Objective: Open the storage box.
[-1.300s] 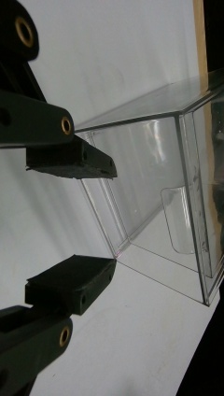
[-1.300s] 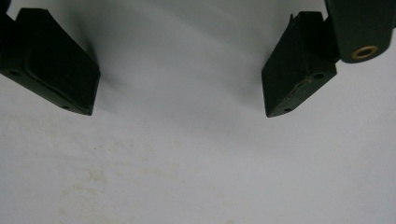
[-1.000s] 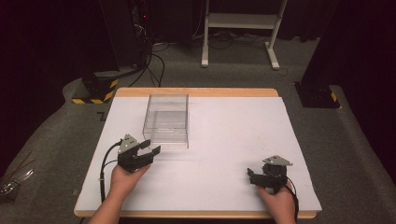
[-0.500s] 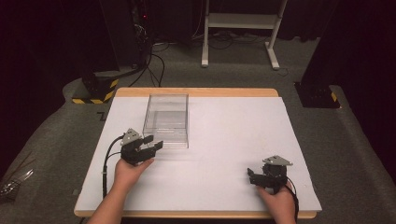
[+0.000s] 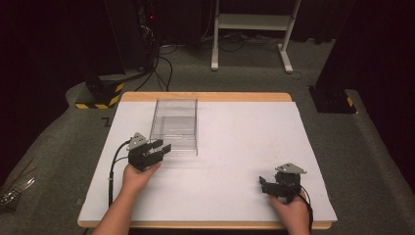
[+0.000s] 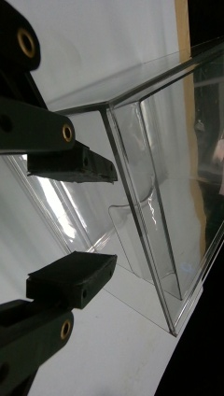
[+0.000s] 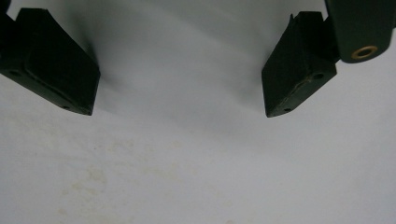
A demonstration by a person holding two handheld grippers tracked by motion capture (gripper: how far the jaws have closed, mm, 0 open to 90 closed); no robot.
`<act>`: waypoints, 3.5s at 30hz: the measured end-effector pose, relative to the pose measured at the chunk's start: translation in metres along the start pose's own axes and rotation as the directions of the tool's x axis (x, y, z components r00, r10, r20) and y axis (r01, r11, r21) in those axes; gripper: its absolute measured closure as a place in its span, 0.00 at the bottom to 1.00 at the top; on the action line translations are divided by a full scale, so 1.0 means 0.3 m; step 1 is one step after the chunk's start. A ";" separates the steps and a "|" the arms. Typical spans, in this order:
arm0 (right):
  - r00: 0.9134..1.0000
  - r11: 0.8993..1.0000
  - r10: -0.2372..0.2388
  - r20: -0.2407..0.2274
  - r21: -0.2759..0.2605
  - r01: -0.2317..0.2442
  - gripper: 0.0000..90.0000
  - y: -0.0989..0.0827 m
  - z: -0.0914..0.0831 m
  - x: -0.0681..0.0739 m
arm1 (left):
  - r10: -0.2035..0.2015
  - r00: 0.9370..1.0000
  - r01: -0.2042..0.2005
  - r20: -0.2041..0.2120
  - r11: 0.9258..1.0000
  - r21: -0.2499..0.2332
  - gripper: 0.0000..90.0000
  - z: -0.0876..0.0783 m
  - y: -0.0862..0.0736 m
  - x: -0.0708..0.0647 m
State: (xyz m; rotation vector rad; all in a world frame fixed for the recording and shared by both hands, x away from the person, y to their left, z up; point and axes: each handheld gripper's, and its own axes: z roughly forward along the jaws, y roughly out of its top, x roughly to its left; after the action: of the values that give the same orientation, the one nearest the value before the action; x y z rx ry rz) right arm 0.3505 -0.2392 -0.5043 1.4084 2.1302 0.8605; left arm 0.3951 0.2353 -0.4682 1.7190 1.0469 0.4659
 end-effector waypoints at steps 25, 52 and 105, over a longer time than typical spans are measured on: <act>1.000 1.000 0.003 0.002 0.000 -0.003 0.13 -0.001 -0.001 0.003 | -0.016 0.998 0.021 0.066 0.997 -0.078 0.78 0.023 -0.007 0.021; 1.000 1.000 0.001 0.000 -0.001 -0.001 0.13 -0.001 0.000 0.001 | -0.032 0.991 0.052 0.133 0.988 -0.145 1.00 -0.029 -0.050 0.084; 1.000 1.000 0.002 0.000 -0.001 -0.002 0.13 -0.001 -0.001 0.001 | -0.030 0.964 0.065 0.263 0.990 -0.126 0.91 -0.037 -0.087 0.058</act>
State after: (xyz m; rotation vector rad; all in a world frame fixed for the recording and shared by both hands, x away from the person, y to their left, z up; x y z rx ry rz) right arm 0.3500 -0.2389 -0.5043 1.4097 2.1288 0.8625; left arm 0.3856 0.2582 -0.4901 1.5828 0.8460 0.2639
